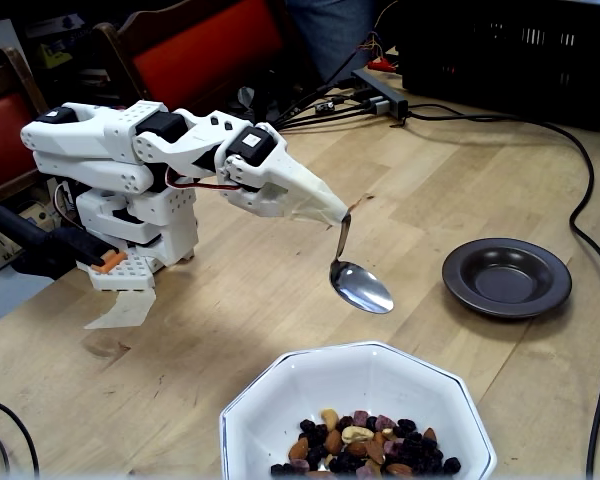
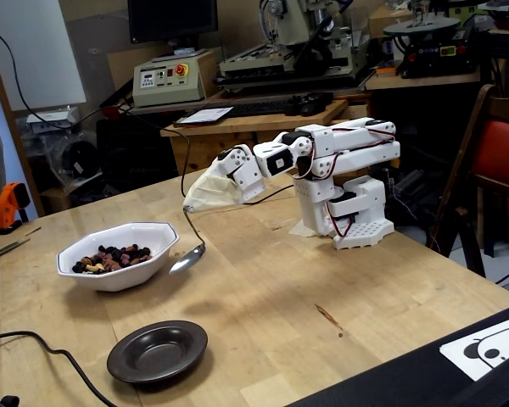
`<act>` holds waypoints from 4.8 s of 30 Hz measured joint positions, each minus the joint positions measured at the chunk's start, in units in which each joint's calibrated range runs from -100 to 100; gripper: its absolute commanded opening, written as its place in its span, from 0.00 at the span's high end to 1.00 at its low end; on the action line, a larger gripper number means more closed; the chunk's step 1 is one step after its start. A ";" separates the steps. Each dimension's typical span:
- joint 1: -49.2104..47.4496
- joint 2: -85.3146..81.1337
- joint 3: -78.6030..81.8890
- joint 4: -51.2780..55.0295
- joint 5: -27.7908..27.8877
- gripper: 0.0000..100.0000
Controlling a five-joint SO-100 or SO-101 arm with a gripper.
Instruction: Use spoon to transfer food from the white bowl to brown plate
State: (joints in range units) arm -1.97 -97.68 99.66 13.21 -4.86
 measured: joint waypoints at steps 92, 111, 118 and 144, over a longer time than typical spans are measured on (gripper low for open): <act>0.00 0.00 0.00 0.00 0.00 0.98; 0.00 0.00 0.00 0.00 0.00 0.98; 0.00 0.00 0.00 0.00 0.00 0.98; 0.00 0.00 -2.36 0.00 0.05 0.98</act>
State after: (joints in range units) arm -1.97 -97.68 97.31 13.21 -4.81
